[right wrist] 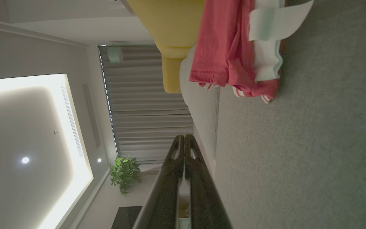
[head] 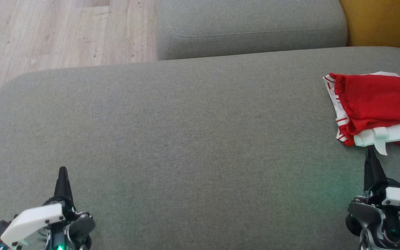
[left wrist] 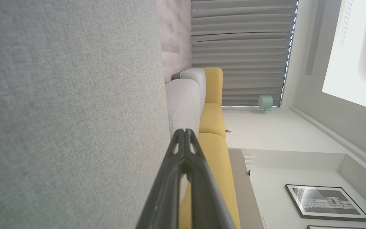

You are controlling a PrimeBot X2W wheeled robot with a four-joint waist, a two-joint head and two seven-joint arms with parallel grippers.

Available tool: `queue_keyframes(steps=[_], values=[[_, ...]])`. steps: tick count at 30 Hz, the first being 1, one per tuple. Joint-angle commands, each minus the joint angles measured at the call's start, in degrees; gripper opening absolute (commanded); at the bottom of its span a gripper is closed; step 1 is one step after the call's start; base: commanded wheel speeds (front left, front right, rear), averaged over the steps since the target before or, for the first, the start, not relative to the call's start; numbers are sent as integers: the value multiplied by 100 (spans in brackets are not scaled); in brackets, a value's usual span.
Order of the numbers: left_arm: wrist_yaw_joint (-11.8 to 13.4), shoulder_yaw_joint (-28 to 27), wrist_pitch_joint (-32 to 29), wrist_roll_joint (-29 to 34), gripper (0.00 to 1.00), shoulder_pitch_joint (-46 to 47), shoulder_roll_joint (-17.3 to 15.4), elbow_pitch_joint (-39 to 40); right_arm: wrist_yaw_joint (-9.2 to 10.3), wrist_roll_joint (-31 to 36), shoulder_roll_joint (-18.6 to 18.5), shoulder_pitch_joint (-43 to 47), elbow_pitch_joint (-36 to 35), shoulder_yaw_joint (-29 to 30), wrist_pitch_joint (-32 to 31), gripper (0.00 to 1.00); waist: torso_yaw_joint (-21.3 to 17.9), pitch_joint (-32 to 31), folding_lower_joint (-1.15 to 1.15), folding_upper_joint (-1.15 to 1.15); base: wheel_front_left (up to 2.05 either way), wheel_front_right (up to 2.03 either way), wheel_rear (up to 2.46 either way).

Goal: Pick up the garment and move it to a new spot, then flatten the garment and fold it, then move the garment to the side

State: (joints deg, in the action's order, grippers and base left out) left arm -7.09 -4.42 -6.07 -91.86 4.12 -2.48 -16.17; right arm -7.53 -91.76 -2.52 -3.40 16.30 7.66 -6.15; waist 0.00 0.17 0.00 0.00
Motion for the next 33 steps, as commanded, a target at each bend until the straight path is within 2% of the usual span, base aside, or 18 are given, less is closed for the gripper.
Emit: queue_keyframes(steps=[1, 33], values=[[-40, -211, -43, -29, 0, 208, -44, 210, 4, -40, -36, -279, -227, -114, -34, 0, 0, 0, 0, 0, 0, 0, 0], [-40, -213, -45, -27, 0, 208, -42, 211, 4, -40, -36, -279, -227, -115, -34, 0, 0, 0, 0, 0, 0, 0, 0]])
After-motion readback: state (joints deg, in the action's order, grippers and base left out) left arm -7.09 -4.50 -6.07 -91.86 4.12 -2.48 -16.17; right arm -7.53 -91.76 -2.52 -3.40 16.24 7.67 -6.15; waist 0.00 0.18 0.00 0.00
